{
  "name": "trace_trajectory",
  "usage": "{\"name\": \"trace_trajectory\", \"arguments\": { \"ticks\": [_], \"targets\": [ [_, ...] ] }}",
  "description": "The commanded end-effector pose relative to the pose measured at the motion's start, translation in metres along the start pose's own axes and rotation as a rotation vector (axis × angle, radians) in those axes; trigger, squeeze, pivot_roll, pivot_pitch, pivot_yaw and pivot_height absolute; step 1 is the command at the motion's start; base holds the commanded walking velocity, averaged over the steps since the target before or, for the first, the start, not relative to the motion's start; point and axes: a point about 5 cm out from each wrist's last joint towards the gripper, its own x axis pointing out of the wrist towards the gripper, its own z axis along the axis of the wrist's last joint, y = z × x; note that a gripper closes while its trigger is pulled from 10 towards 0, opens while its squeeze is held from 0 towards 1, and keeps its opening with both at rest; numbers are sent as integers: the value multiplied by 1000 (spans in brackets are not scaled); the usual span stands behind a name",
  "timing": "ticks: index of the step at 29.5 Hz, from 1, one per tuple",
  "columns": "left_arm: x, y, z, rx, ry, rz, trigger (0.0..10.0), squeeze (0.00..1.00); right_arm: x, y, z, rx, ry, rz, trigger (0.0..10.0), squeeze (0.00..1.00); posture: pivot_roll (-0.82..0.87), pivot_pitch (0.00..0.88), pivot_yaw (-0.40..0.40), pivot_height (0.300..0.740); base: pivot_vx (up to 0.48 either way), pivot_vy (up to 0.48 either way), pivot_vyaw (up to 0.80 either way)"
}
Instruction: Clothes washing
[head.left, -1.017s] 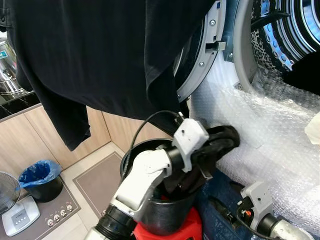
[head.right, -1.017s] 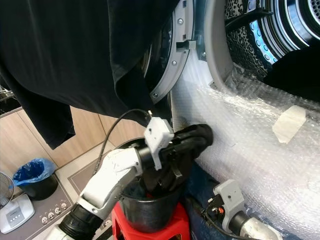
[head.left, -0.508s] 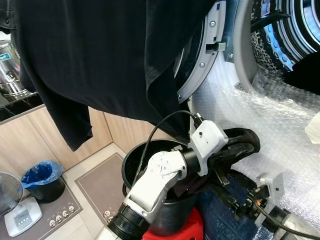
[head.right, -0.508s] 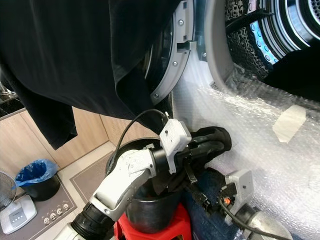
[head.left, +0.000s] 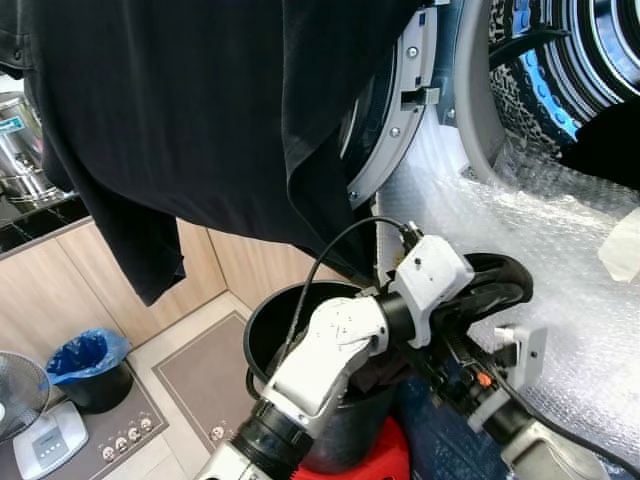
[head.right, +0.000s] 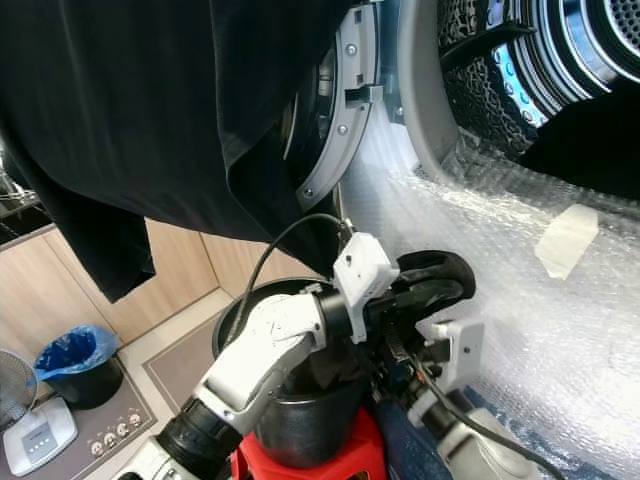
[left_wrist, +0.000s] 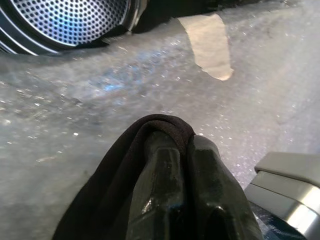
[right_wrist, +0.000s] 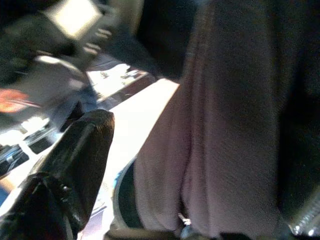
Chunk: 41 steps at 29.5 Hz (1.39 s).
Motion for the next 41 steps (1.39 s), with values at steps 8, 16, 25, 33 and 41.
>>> {"name": "trace_trajectory", "arguments": {
  "ticks": [8, 16, 25, 33, 41],
  "targets": [
    [8, 7, 19, 43, -68, 20, 10000, 0, 9, 1, -3, -15, -34, -149, 10000, 0, -240, 0, 108, 740, 0, 0, 0],
    [12, 4, 24, 31, -91, 31, 10000, 0, 9, -12, -13, 22, -39, -353, 7216, 0, -235, 0, 112, 740, 0, 0, 0],
    [13, 4, 26, 23, -97, 33, 10000, 0, 7, -16, -15, 50, -71, -407, 2118, 0, -235, 0, 112, 740, 0, 0, 0],
    [15, -3, 28, 0, -117, 26, 10000, 0, 10, -8, -7, 168, -195, -341, 0, 0, -238, 0, 106, 740, 0, 0, 0],
    [16, -10, 31, -23, -141, 6, 10000, 0, 10, -6, -8, 168, -196, -312, 0, 0, -234, 0, 97, 740, 0, 0, 0]
  ]
}}
